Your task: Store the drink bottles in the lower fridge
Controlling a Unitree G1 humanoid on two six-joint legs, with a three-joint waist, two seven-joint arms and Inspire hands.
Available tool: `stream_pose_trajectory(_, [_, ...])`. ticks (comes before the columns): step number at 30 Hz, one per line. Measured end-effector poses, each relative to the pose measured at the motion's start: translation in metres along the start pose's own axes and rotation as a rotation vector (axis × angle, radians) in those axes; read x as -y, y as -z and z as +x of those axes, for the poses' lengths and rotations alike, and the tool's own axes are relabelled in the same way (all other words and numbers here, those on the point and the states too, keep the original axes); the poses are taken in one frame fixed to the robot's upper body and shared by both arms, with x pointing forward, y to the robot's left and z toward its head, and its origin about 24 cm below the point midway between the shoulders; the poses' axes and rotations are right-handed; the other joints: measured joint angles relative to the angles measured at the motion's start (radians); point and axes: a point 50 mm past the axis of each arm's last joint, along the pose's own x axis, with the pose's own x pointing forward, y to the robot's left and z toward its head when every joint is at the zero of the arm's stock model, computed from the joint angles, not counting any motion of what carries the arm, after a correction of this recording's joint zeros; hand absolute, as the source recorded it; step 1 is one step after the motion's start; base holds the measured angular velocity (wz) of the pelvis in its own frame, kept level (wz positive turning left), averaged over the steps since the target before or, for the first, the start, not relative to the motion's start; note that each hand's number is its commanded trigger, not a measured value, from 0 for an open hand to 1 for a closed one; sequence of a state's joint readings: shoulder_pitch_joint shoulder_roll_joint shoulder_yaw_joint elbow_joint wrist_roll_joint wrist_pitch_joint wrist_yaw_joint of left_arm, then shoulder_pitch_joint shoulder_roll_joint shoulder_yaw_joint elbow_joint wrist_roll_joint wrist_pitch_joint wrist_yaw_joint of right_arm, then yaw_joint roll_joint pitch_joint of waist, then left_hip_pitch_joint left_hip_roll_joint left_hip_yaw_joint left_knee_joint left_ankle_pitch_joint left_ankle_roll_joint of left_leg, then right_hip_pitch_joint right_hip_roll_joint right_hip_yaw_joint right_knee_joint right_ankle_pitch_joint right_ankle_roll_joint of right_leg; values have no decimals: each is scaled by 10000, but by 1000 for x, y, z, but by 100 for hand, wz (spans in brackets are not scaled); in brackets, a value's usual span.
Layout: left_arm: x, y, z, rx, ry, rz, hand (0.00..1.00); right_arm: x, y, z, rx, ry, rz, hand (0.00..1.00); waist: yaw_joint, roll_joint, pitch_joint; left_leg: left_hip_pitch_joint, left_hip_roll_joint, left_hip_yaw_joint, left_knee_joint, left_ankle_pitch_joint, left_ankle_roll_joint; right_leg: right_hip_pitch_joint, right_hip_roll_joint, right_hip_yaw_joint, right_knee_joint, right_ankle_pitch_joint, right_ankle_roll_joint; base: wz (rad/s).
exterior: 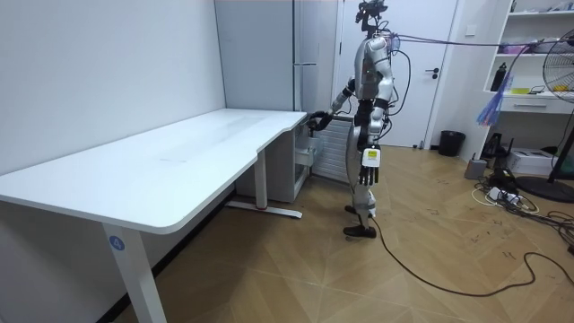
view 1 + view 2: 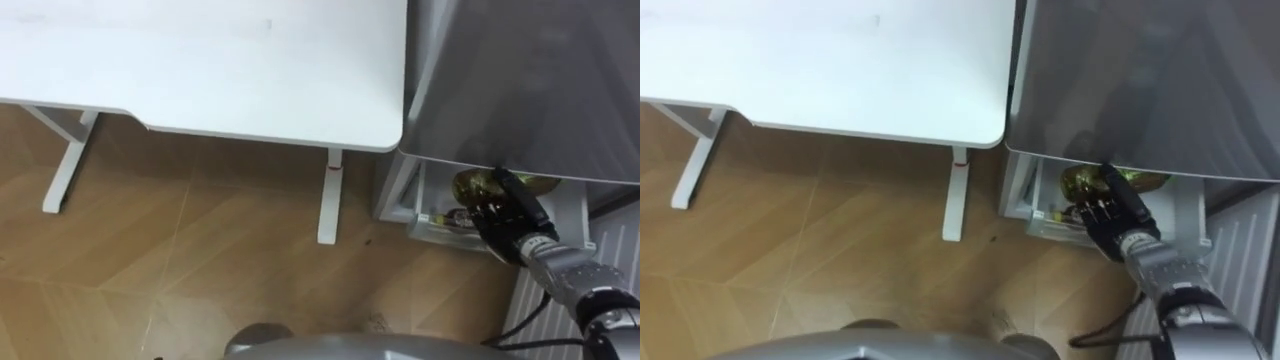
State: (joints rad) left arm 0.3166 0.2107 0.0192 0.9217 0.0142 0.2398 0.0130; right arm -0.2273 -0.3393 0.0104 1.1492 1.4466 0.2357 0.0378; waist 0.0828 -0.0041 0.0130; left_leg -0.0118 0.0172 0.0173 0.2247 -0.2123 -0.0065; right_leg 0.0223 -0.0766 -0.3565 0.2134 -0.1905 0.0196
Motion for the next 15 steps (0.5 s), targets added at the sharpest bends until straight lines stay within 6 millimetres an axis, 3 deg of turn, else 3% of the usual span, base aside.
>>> stream_pose_trajectory(1, [0, 0, 0, -26, 5, 10, 0, -2, -1, 1, -42, 36, 12, 73, 2, -15, 4, -52, -2, 0, 32, 1, 1, -65, -17, -1, 78, 0, 0, 0])
stream_pose_trajectory(2, [0, 0, 0, -26, 8, 13, 0, -3, -1, 1, -35, 43, 1, 62, 6, -16, 4, -90, -4, -1, 73, 0, 1, -79, -21, -3, 84, 0, -1, 0])
stream_pose_trajectory(3, [0, 0, 0, -19, 11, 19, 0, -5, -3, 1, -7, 59, -28, 8, 14, -9, 2, -163, -6, -2, 145, 1, 2, -125, -27, -4, 112, 9, -15, 0])
stream_pose_trajectory(4, [0, -1, 0, -2, 5, 23, 0, -5, -4, 1, 32, 57, -28, 0, 26, 12, -9, -228, -8, -23, 167, 7, 13, -200, -37, -15, 162, 13, -22, 5])
stream_pose_trajectory(9, [0, -2, 0, 3, 21, 24, 0, -7, -12, 0, 330, 22, 407, 0, 39, 149, 28, -502, -75, -128, 342, 78, 53, -416, -117, -72, 268, 6, -28, 7])
stream_pose_trajectory(15, [1, -2, 0, -65, 41, 14, 0, -11, -17, 0, 489, -128, 578, 0, 30, 136, 61, -580, -106, -141, 340, 118, 72, -525, -149, -87, 287, 7, -25, 1])
